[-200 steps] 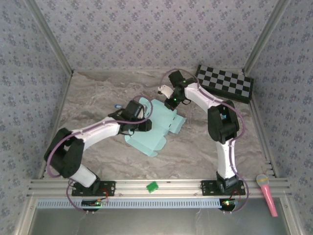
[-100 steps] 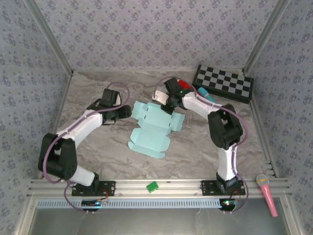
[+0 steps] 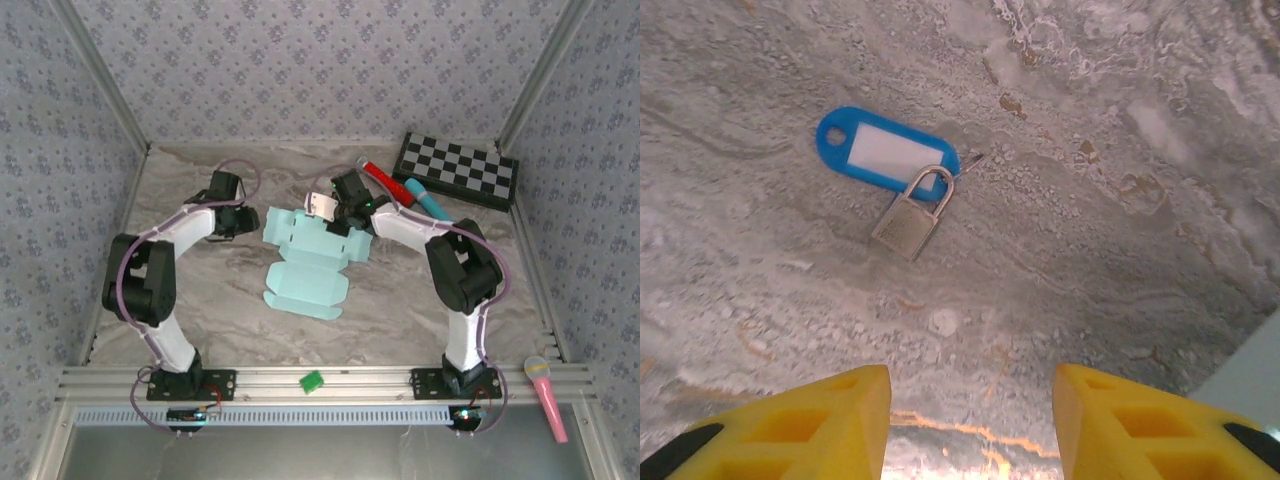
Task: Fold the paper box
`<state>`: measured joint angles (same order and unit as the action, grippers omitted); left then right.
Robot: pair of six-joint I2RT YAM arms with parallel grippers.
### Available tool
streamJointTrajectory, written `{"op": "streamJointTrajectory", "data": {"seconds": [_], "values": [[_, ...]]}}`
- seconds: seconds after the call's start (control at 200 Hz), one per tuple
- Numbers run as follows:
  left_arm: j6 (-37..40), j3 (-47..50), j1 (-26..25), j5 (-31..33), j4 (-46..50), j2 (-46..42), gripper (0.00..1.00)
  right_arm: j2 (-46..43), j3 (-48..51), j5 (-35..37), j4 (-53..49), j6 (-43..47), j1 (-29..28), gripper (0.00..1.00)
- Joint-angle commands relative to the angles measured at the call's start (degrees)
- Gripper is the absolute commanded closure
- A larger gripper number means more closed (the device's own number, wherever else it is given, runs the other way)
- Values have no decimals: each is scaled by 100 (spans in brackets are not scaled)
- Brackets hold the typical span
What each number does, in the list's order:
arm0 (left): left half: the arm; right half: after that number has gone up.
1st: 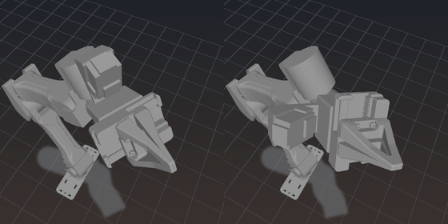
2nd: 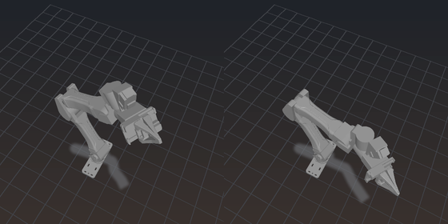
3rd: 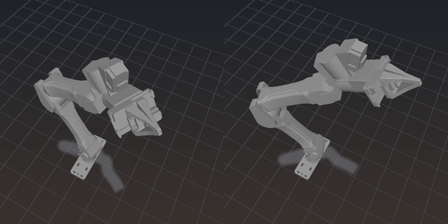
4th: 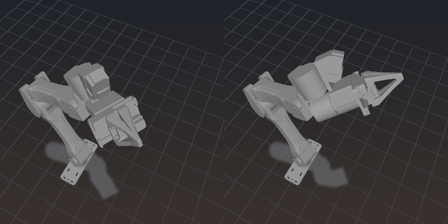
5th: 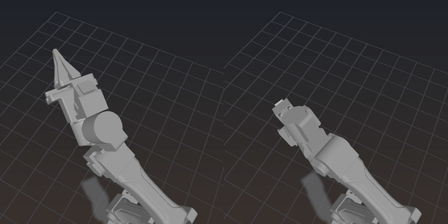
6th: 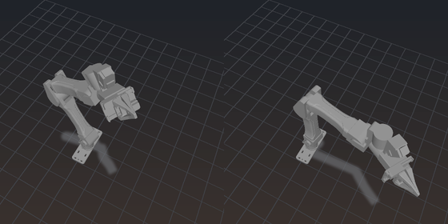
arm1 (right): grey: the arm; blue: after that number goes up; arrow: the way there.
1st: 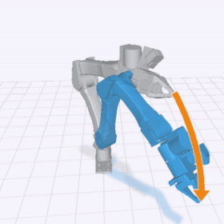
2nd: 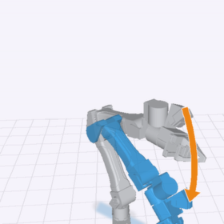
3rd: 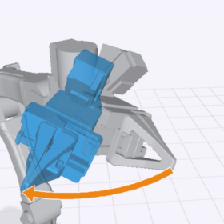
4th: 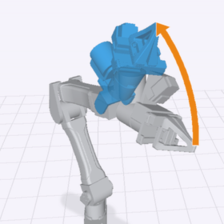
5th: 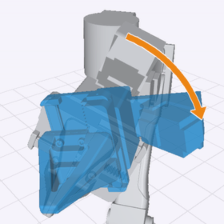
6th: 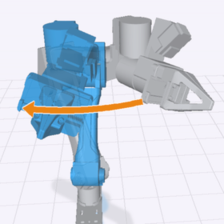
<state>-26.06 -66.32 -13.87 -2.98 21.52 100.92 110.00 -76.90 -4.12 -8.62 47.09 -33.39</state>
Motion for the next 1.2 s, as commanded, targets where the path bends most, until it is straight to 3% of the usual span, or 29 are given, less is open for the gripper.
{"op": "streamJointTrajectory", "data": {"seconds": [0.0,0.21,0.51,0.91,1.194], "values": [[21,-394,15,-177,120,328,54,-239,146,161,262,210,-62,100],[292,-844,16,-947,69,724,54,-402,305,285,455,338,-117,100],[372,-1124,16,-1489,-56,858,55,-549,682,1280,1452,905,-339,100],[424,-1407,127,-1522,-130,957,56,-541,1168,2200,2872,1776,-573,100],[238,-1355,345,-1095,-195,990,57,-557,1569,2449,3340,1970,-734,100]]}}
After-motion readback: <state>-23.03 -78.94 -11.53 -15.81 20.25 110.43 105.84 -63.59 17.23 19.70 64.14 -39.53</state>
